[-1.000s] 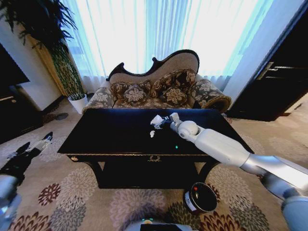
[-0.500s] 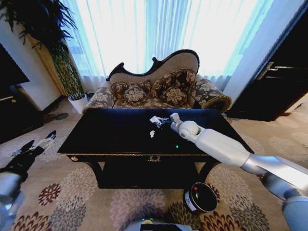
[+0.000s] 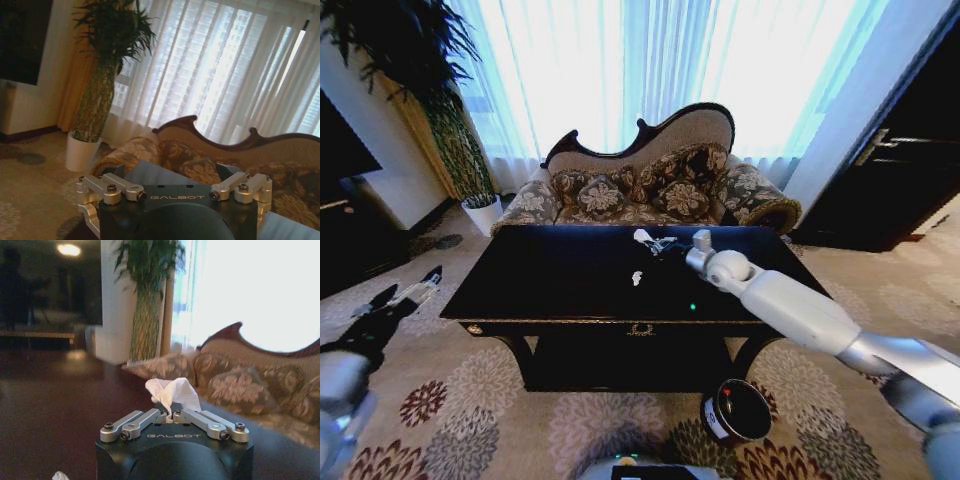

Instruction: Move to the front of the table and place the trash on the table into the trash bin.

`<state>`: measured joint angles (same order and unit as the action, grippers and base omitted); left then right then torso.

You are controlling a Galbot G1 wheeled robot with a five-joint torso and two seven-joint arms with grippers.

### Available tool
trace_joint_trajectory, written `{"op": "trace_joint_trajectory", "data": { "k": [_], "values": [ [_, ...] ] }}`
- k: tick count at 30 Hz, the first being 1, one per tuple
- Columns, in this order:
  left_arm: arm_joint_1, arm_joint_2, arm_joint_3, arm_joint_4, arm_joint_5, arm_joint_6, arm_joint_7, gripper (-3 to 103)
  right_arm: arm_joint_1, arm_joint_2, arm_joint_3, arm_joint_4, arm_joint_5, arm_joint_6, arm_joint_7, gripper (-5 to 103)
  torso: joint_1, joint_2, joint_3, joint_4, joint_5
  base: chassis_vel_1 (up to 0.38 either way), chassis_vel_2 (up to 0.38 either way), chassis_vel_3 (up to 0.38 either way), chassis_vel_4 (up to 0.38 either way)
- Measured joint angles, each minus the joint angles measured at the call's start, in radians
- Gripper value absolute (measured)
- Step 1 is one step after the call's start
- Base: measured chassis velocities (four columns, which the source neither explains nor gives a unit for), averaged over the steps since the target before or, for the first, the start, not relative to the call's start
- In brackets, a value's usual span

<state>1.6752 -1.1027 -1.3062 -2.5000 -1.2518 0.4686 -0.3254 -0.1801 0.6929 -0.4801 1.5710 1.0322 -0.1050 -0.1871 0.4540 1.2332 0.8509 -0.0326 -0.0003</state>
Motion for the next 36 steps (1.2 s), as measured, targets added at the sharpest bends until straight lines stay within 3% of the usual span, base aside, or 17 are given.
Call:
{"op": "trace_joint_trajectory", "data": {
  "k": [2,4,9,10,12,15,17,25,27,30,36],
  "values": [
    [-0.016,0.002,0.035,0.0,0.015,-0.001,0.002,100,-0.085,-0.048,0.109,0.057,0.016,0.022,-0.025,1,0.0,0.0,0.0,0.0,0.0001,0.0,0.0,0.0,0.0],
    [-0.022,0.002,0.041,0.0,0.016,-0.002,0.002,100,-0.125,-0.063,0.149,0.08,0.019,0.025,-0.026,1,0.0,0.0,0.0,0.0001,0.0003,0.0,0.0,0.0,0.0],
    [-0.067,0.004,0.089,0.0,0.018,-0.007,0.003,100,-0.34,-0.141,0.343,0.196,0.032,0.049,-0.001,1,0.0,0.0,0.0,-0.0001,0.0007,0.0,0.0,0.0,0.0],
    [-0.086,0.002,0.109,0.0,0.018,-0.008,0.003,100,-0.419,-0.166,0.426,0.24,0.038,0.05,0.016,1,0.0,0.0,0.0,-0.0005,0.0,0.0,0.0,0.0,0.0],
    [-0.088,-0.01,0.117,0.0,0.02,-0.011,0.003,100,-0.456,-0.174,0.463,0.26,0.04,0.051,0.028,1,0.0,0.0,0.0,-0.0015,0.0001,0.0,0.0,0.0,0.0],
    [-0.085,-0.047,0.15,0.0,0.046,-0.017,0.002,100,-0.563,-0.17,0.569,0.3,0.04,0.053,0.058,1,0.0,0.0,0.0,0.0011,0.0001,0.0,0.0,0.0,0.0],
    [-0.087,-0.056,0.16,0.0,0.06,-0.018,0.003,100,-0.597,-0.168,0.598,0.308,0.04,0.053,0.066,1,0.0,0.0,0.0,0.0006,0.0001,0.0,0.0,0.0,0.0],
    [-0.11,-0.075,0.231,0.0,0.116,-0.023,0.013,100,-0.947,-0.103,0.94,0.374,0.011,0.064,0.07,1,0.0,0.0,0.0,0.0,0.0002,0.0,0.0,0.0,0.0],
    [-0.112,-0.074,0.231,0.0,0.116,-0.024,0.014,100,-0.975,-0.091,0.965,0.381,0.01,0.064,0.07,1,0.0,0.0,0.0,0.0001,0.0004,0.0,0.0,0.0,0.0],
    [-0.123,-0.064,0.222,0.0,0.112,-0.029,0.016,100,-1.133,-0.001,1.122,0.453,0.01,0.056,0.079,1,0.0,0.0,0.0,0.0003,0.0001,0.0,0.0,0.0,0.0],
    [-0.136,-0.062,0.213,0.0,0.099,-0.032,0.018,100,-1.281,0.099,1.312,0.534,0.034,0.067,0.044,1,0.0,0.0,0.0,0.0001,-0.0001,0.0,0.0,0.0,0.0]
  ]
}}
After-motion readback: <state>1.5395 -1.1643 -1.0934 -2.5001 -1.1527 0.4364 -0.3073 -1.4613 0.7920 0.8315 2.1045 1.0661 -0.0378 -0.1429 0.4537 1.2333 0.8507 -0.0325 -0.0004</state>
